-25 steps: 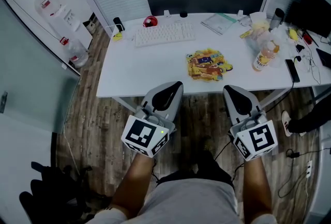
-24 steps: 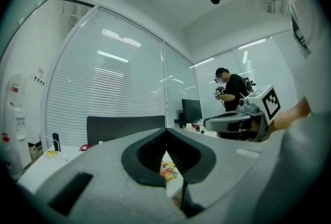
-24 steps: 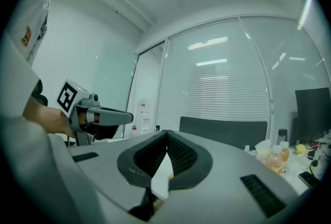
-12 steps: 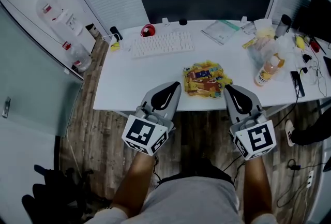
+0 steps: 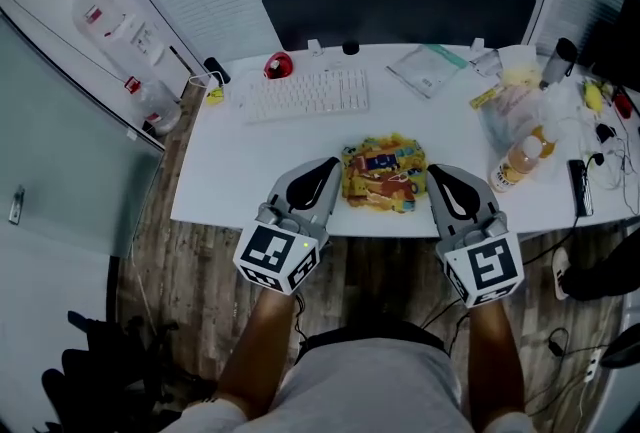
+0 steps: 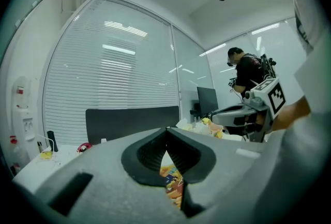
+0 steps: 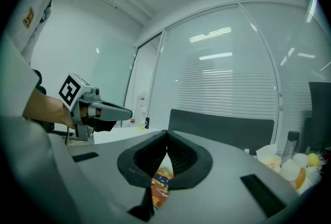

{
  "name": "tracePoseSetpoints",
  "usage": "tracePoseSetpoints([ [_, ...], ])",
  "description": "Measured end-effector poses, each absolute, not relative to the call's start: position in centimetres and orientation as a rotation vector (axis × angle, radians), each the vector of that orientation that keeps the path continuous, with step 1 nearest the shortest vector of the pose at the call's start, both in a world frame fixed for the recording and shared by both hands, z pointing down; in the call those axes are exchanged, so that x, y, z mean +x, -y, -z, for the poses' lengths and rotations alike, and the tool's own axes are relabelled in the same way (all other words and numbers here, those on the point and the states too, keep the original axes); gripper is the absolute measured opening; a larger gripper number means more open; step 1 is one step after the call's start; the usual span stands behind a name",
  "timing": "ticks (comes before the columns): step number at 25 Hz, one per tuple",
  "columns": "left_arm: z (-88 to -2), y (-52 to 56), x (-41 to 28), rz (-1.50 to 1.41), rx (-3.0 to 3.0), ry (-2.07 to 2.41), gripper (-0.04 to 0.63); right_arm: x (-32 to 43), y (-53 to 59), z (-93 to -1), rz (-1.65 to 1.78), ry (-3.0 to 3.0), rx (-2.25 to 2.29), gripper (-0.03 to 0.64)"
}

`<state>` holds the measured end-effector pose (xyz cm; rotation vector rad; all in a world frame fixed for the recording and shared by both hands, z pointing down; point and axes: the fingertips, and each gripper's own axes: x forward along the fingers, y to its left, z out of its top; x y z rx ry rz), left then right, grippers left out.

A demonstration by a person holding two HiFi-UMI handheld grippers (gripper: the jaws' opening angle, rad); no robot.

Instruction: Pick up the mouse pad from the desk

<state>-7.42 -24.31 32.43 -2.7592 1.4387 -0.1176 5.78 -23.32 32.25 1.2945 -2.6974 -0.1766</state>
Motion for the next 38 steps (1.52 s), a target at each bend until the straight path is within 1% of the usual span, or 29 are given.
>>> tracePoseSetpoints([
  [12,-37.6,28.0,-6.8,0.295,-2.842,-1.521,0.015,6.9,27.7,-36.6,0.075,2.631,1.221,0.012],
  [30,-48.0,32.0,-8.7,0.747,-3.07,-1.42,0.026,7.3,32.3,-45.1,-0.137,2.403,1.143,0.018],
  [31,-48.4,32.2,-8.7,0.769,-3.08,-1.406,0.049,7.2,32.4,-45.7,-0.154,2.396,1.128,0.04],
  [32,-48.9,32.3,-8.7,0.792,-3.09,-1.39,0.088,7.0,32.5,-46.4,-0.174,2.387,1.11,0.092],
  [33,-49.5,32.4,-8.6,0.818,-3.1,-1.372,0.12,6.9,32.6,-47.1,-0.193,2.376,1.093,0.119],
  [38,-52.1,32.7,-7.7,1.006,-3.122,-1.239,0.238,6.8,33.3,-50.9,-0.268,2.288,1.021,0.205],
])
